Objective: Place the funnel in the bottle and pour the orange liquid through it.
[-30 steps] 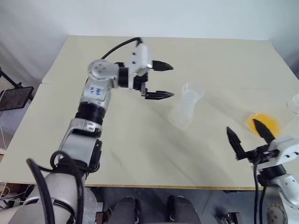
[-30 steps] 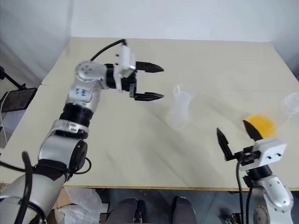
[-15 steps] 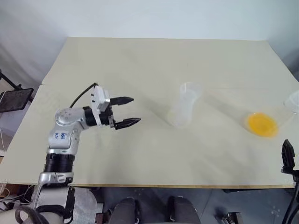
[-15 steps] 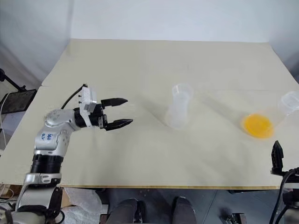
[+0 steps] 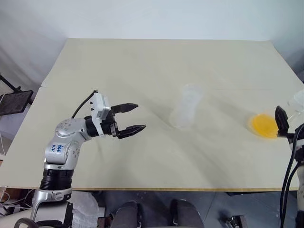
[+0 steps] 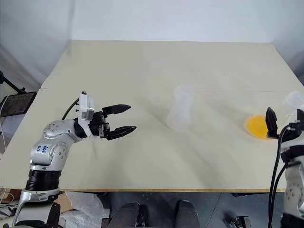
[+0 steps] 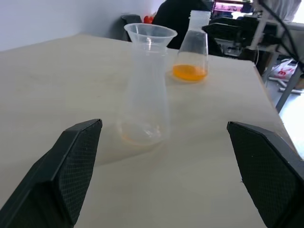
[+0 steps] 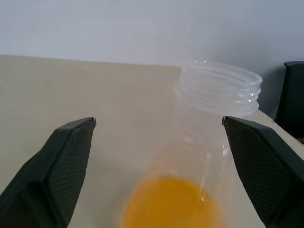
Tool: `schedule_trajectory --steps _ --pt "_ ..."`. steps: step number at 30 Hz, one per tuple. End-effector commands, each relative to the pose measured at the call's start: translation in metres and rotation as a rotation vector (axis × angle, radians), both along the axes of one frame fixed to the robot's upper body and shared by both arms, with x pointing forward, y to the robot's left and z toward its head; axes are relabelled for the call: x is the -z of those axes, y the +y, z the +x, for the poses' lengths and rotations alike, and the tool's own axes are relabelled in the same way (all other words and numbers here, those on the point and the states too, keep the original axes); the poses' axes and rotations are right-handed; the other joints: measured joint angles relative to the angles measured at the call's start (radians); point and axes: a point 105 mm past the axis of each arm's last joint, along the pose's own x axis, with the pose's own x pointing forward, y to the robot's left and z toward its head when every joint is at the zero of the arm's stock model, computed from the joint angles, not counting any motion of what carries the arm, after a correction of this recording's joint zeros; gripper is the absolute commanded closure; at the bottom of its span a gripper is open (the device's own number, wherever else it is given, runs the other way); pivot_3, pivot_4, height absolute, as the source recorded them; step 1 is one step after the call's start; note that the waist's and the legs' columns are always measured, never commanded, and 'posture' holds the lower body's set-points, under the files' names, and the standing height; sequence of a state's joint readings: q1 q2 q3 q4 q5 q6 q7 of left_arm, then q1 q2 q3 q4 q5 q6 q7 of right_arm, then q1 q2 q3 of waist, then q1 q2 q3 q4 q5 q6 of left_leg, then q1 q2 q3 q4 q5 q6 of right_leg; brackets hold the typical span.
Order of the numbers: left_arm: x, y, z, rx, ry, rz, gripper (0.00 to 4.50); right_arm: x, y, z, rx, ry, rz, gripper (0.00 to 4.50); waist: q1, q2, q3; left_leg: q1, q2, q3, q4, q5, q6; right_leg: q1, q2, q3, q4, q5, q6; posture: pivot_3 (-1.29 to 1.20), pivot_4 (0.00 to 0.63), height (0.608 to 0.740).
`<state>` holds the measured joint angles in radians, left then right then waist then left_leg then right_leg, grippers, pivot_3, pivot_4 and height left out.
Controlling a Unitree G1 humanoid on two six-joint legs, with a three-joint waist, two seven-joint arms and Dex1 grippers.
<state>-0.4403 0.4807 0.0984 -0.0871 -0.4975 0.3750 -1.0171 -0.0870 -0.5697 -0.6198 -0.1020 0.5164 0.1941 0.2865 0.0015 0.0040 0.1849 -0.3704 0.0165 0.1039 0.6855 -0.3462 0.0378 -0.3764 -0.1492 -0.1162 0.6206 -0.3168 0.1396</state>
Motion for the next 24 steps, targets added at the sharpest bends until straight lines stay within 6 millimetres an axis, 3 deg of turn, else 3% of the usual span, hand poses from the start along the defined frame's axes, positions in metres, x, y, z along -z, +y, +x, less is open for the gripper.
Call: schedule_trajectory --steps 1,24 --pt "-0.011 -0.004 -0.005 -0.007 -0.069 -0.019 0.02 -0.014 -0.005 0.007 0.031 -0.010 -0.037 0.00 -0.001 0.000 0.000 0.000 0.000 0.000 0.000 0.000 0.000 0.000 0.000 0.000 0.000 0.000 0.000 0.00 0.150 0.740" --pt "-0.016 -0.012 -0.006 0.014 -0.096 -0.040 0.02 -0.015 -0.013 -0.003 0.138 -0.026 -0.002 0.00 -0.002 0.000 0.000 0.000 0.000 0.001 0.000 0.000 0.000 0.000 0.000 0.000 -0.001 0.000 0.000 0.00 0.150 0.740"
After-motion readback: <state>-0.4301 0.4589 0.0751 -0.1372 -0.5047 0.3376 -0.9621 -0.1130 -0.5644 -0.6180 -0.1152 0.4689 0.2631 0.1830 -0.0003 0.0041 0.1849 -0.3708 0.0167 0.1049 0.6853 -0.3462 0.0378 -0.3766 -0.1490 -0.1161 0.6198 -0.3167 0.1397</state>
